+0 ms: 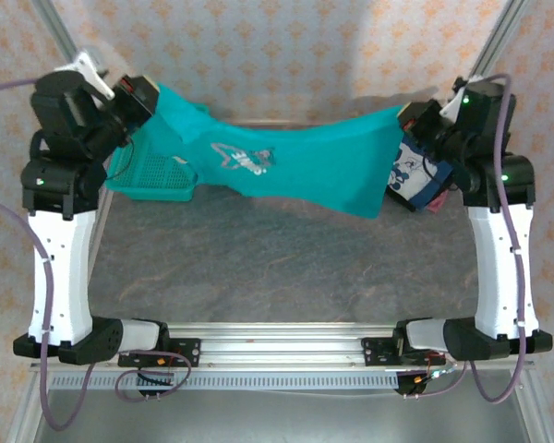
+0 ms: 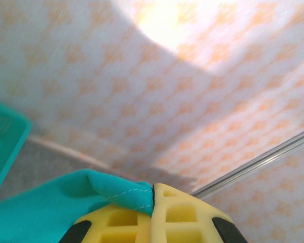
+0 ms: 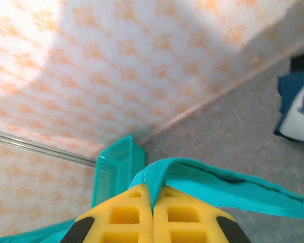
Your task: Fold and stack the t-shirts
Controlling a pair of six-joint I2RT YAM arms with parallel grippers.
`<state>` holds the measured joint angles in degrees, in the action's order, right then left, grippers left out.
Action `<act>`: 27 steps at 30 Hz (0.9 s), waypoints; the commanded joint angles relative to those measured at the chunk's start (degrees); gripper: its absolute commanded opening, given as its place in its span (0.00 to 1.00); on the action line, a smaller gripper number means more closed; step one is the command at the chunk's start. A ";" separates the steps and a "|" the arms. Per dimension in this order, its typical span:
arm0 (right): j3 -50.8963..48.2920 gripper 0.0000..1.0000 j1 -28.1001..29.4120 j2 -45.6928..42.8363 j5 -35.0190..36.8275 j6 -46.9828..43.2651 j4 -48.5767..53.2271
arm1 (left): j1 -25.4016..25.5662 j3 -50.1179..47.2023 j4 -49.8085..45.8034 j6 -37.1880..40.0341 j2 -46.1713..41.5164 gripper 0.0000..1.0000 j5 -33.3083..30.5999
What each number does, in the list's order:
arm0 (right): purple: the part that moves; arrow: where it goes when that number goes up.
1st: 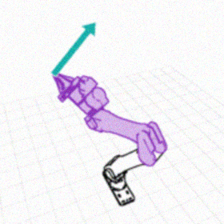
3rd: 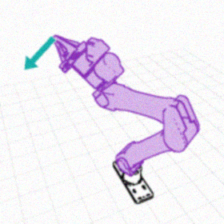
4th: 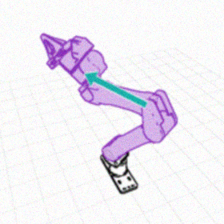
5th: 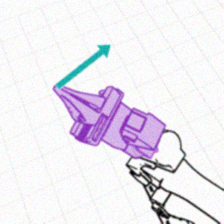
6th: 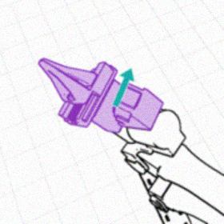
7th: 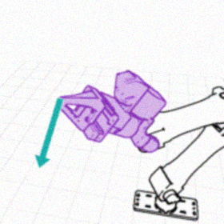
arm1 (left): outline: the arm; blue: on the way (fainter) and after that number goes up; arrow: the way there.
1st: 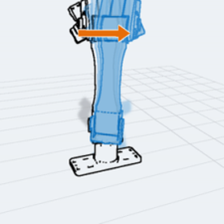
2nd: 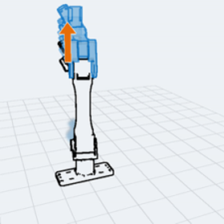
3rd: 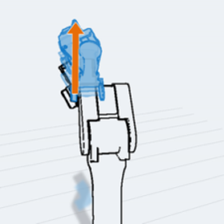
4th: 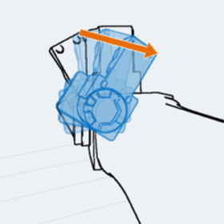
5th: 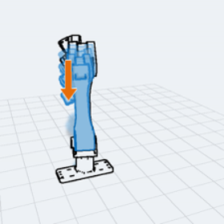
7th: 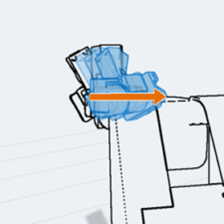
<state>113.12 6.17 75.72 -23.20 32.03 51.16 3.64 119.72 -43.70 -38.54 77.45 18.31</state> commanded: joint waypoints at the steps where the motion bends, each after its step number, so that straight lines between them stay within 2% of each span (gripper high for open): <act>1: 7.49 0.00 -0.37 4.11 -1.34 -2.09 0.88 | -0.31 8.21 -2.43 1.72 5.58 0.00 -1.22; 9: 22.49 0.00 -2.42 16.87 -4.08 -3.57 1.82 | -0.55 23.86 -1.98 2.91 20.12 0.00 1.83; 18: 24.04 0.00 -8.56 27.66 -8.51 -1.16 -6.55 | -2.77 43.15 3.53 -1.94 40.43 0.00 8.09; 23: 28.86 0.00 -11.59 32.28 -11.52 1.65 -10.11 | -4.37 44.37 12.37 -4.97 43.13 0.00 13.46; 27: 30.43 0.00 -12.59 32.44 -13.61 2.39 -10.37 | -5.47 44.37 11.07 -1.96 41.39 0.00 15.68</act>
<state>139.96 -5.76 109.91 -33.71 32.99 45.32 -0.93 161.03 -38.04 -41.95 122.93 29.95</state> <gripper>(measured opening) 0.051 0.040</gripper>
